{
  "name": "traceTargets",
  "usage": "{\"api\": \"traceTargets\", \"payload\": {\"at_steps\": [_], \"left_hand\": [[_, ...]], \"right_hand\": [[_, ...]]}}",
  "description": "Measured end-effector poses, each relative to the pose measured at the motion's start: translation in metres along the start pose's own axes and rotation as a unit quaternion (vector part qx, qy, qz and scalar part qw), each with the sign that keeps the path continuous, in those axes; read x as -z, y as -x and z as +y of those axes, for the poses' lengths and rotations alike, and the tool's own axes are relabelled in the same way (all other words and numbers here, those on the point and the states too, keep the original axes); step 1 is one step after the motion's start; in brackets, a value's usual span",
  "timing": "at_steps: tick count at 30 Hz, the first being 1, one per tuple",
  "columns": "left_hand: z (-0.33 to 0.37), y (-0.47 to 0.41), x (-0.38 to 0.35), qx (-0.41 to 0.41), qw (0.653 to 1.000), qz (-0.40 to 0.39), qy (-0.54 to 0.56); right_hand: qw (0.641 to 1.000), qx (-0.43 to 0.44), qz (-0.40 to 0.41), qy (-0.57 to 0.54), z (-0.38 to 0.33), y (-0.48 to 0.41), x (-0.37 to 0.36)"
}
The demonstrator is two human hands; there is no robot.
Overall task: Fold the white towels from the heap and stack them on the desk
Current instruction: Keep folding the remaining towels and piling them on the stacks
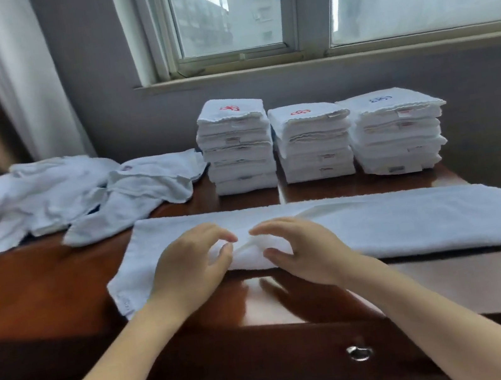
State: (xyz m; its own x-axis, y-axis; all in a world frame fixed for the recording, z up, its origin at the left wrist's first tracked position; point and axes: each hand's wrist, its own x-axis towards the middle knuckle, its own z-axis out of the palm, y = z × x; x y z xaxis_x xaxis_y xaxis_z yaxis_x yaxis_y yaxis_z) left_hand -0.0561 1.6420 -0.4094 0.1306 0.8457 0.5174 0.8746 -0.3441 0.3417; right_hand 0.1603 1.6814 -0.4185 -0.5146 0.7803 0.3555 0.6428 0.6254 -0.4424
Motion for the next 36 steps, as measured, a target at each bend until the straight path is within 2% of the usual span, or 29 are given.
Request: {"api": "traceTargets", "payload": {"at_steps": [7,12,16,20,23,26,30,32,36], "left_hand": [[-0.067,0.036,0.038,0.069,0.998,0.0,-0.014],[-0.106,0.052,0.054,0.157,0.981,-0.101,0.054],[-0.12,0.059,0.062,0.176,0.963,-0.148,0.138],[-0.126,0.056,0.066,0.159,0.959,-0.175,0.159],[-0.136,0.051,0.068,0.165,0.952,-0.192,0.17],[-0.144,0.043,0.063,0.18,0.951,-0.151,0.201],[-0.149,0.022,0.046,0.209,0.949,-0.012,0.234],[-0.15,0.011,0.042,0.232,0.956,0.03,0.178],[-0.148,-0.001,0.037,0.272,0.96,0.055,0.037]], "right_hand": [[0.991,0.11,-0.07,0.024,-0.052,-0.041,-0.048],[0.98,0.156,-0.101,0.071,-0.066,-0.059,-0.068],[0.971,0.18,-0.115,0.11,-0.065,-0.07,-0.07],[0.978,0.177,-0.084,0.069,-0.06,-0.08,-0.071],[0.993,0.115,-0.005,-0.004,-0.062,-0.095,-0.073],[0.997,0.047,0.066,0.01,-0.065,-0.12,-0.071],[0.995,-0.012,0.076,0.057,-0.061,-0.148,-0.074],[0.994,-0.029,0.073,0.07,-0.056,-0.156,-0.08],[0.992,-0.018,0.071,0.105,-0.047,-0.163,-0.094]]}}
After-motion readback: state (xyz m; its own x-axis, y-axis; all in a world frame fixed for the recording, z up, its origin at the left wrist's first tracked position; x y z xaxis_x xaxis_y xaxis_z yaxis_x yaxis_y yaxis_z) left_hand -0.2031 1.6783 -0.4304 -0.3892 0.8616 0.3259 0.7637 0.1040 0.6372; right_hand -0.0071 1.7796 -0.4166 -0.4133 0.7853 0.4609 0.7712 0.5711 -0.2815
